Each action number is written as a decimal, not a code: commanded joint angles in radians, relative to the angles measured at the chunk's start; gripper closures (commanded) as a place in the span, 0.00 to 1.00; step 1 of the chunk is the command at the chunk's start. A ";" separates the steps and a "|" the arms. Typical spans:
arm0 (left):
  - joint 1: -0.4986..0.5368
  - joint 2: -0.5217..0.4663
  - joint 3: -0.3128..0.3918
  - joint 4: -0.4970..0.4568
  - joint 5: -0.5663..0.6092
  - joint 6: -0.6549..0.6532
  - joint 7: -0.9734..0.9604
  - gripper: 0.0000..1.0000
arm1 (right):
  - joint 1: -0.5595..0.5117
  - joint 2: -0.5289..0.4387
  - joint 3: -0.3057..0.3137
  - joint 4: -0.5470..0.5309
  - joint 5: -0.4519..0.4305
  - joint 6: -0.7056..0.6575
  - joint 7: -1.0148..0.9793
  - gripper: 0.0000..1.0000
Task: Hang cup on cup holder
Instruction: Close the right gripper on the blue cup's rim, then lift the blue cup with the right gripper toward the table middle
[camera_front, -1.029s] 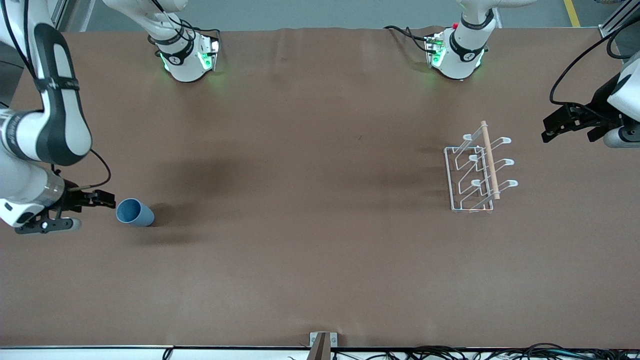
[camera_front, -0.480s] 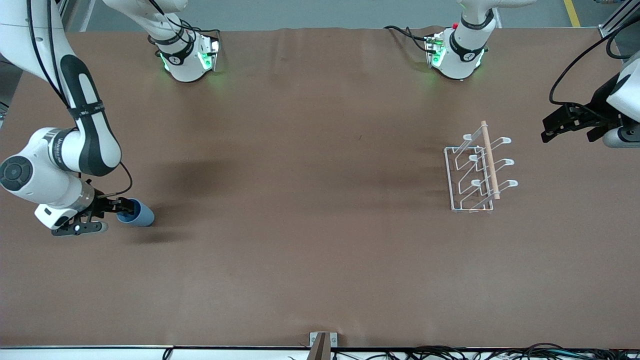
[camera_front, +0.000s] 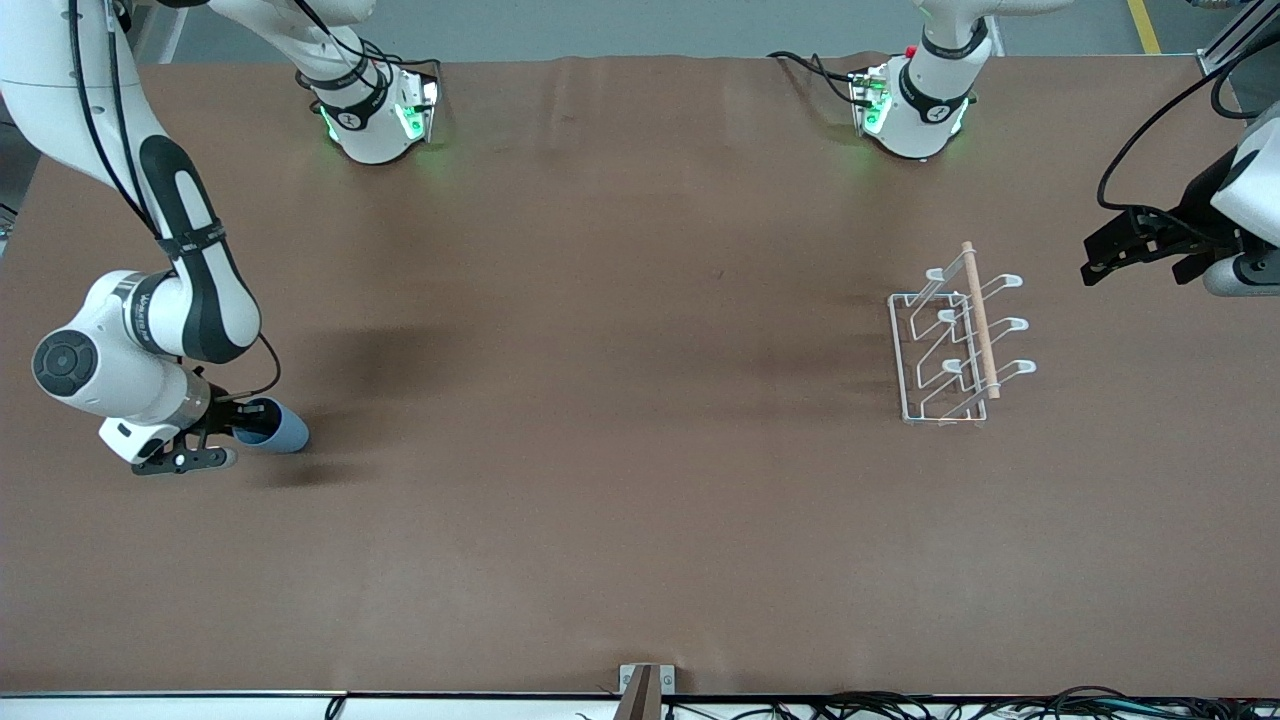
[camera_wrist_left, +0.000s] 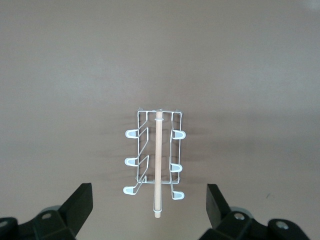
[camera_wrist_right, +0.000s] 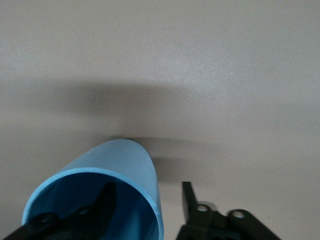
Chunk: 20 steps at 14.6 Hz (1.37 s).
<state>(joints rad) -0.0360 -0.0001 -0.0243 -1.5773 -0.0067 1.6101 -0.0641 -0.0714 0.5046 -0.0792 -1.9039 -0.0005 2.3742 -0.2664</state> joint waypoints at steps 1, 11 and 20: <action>-0.007 0.009 -0.002 0.014 0.005 -0.003 -0.010 0.00 | -0.005 -0.003 0.006 0.016 0.016 -0.006 -0.011 0.90; -0.007 0.006 -0.003 0.022 0.008 -0.003 0.012 0.00 | 0.030 -0.059 0.009 0.341 0.175 -0.530 -0.073 0.99; -0.004 0.006 -0.005 0.022 0.010 0.004 0.015 0.00 | 0.152 -0.113 0.053 0.269 0.791 -0.808 0.020 0.99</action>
<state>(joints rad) -0.0390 0.0030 -0.0289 -1.5715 -0.0066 1.6107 -0.0628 0.0490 0.4060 -0.0439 -1.5804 0.6840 1.5623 -0.3035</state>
